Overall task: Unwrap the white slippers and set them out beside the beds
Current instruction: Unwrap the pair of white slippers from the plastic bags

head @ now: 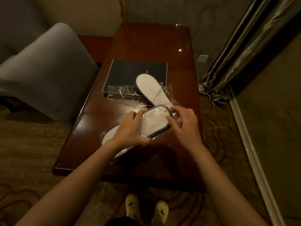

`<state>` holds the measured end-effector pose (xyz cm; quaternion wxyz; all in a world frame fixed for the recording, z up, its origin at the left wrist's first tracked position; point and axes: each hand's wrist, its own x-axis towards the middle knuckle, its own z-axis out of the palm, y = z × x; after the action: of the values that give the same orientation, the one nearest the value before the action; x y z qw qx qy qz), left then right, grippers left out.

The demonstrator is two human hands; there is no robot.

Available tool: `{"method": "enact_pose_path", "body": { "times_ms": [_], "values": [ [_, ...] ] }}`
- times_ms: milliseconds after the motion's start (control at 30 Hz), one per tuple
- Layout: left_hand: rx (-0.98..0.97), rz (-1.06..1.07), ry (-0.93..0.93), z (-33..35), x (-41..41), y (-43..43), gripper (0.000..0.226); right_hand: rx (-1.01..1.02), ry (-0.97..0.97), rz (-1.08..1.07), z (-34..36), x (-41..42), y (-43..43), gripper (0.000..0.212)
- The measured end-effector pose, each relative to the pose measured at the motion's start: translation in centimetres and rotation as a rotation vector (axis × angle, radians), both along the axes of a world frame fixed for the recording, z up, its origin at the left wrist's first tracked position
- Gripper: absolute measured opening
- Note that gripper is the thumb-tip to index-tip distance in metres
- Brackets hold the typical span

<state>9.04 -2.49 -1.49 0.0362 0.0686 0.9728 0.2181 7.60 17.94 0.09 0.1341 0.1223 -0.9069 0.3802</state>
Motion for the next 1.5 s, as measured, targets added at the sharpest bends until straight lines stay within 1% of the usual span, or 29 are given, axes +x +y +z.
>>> {"method": "enact_pose_path", "body": {
  "times_ms": [67, 100, 167, 200, 267, 367, 433, 500, 633, 800, 900, 933, 1000, 1033, 1133, 1200, 1233, 1267, 1300, 1333, 1367, 1400, 1433, 1500],
  "values": [
    [0.062, 0.031, -0.024, 0.5, -0.1, -0.2, 0.109, 0.051, -0.069, 0.036, 0.2, 0.2, 0.4, 0.036],
    [0.1, 0.046, -0.046, 0.7, -0.1, -0.5, 0.107, 0.063, -0.103, 0.026, 0.1, 0.2, 0.8, 0.035],
    [0.123, 0.065, -0.074, 1.0, -0.2, -0.9, 0.106, 0.123, -0.11, 0.045, -0.1, 0.2, 1.7, 0.019],
    [0.11, 0.068, -0.075, 1.0, -0.2, -1.0, 0.105, 0.144, -0.104, 0.07, 0.0, 0.1, 2.0, 0.01],
    [0.099, 0.069, -0.079, 1.1, -0.1, -0.9, 0.105, 0.101, -0.112, 0.1, 0.2, 0.1, 2.3, 0.003],
    [0.09, 0.074, -0.066, 1.2, -0.1, -0.8, 0.104, -0.024, -0.172, 0.102, 0.5, 0.1, 2.9, 0.004],
    [0.021, 0.067, -0.016, 1.3, 0.0, -1.0, 0.105, 0.023, -0.258, 0.149, 0.5, -0.2, 3.1, 0.002],
    [-0.048, 0.043, 0.031, 1.4, 0.2, -1.3, 0.105, 0.062, -0.343, 0.217, 0.9, -0.8, 2.8, 0.007],
    [-0.108, -0.034, 0.082, 1.5, 0.6, -1.5, 0.106, -0.024, -0.425, 0.207, 2.6, -3.0, 1.2, 0.024],
    [-0.139, -0.059, 0.149, 1.5, 0.8, -1.7, 0.109, -0.131, -0.466, 0.278, 3.3, -3.8, -1.0, 0.03],
    [-0.138, -0.088, 0.158, 1.4, 0.6, -2.5, 0.11, -0.232, -0.502, 0.256, 3.2, -3.7, -1.1, 0.027],
    [-0.139, -0.101, 0.154, 1.3, 0.6, -2.8, 0.111, -0.278, -0.521, 0.252, 3.3, -3.6, -1.0, 0.024],
    [-0.151, -0.114, 0.14, 1.0, 0.4, -3.6, 0.113, -0.369, -0.544, 0.245, 3.3, -3.4, -0.4, 0.009],
    [-0.156, -0.111, 0.126, 0.8, 0.3, -4.1, 0.113, -0.415, -0.549, 0.233, 3.3, -3.3, -0.1, 0.007],
    [-0.084, -0.111, 0.038, 0.7, 0.0, -5.1, 0.115, -0.504, -0.504, 0.128, 3.6, -3.5, 0.8, 0.01],
    [-0.024, -0.15, -0.034, 1.2, -0.1, -4.9, 0.119, -0.507, -0.443, 0.079, 3.6, -3.7, 1.0, 0.014],
    [0.012, -0.159, -0.073, 1.5, -0.3, -4.6, 0.117, -0.503, -0.423, 0.068, 3.6, -3.6, 1.0, 0.016],
    [0.064, -0.145, -0.109, 1.8, -0.6, -4.2, 0.11, -0.498, -0.412, 0.065, 3.5, -3.6, 0.8, 0.016],
    [0.133, -0.111, -0.128, 2.1, -1.1, -3.8, 0.097, -0.487, -0.408, 0.064, 3.2, -3.5, 0.6, 0.016],
    [0.206, -0.074, -0.111, 2.4, -1.6, -3.3, 0.079, -0.472, -0.412, 0.061, 3.0, -3.5, 0.3, 0.013],
    [0.245, -0.049, -0.059, 2.7, -2.1, -3.0, 0.061, -0.452, -0.421, 0.054, 2.8, -3.4, 0.1, 0.009],
    [0.231, -0.041, 0.005, 3.0, -2.5, -2.8, 0.046, -0.427, -0.431, 0.045, 2.6, -3.4, -0.1, 0.008],
    [0.194, -0.043, 0.048, 3.2, -2.9, -2.7, 0.037, -0.389, -0.438, 0.035, 2.5, -3.4, -0.2, 0.01],
    [0.171, -0.057, 0.059, 3.2, -3.3, -2.7, 0.028, -0.295, -0.467, 0.042, 2.6, -3.5, -0.1, 0.012]
  ]
}}
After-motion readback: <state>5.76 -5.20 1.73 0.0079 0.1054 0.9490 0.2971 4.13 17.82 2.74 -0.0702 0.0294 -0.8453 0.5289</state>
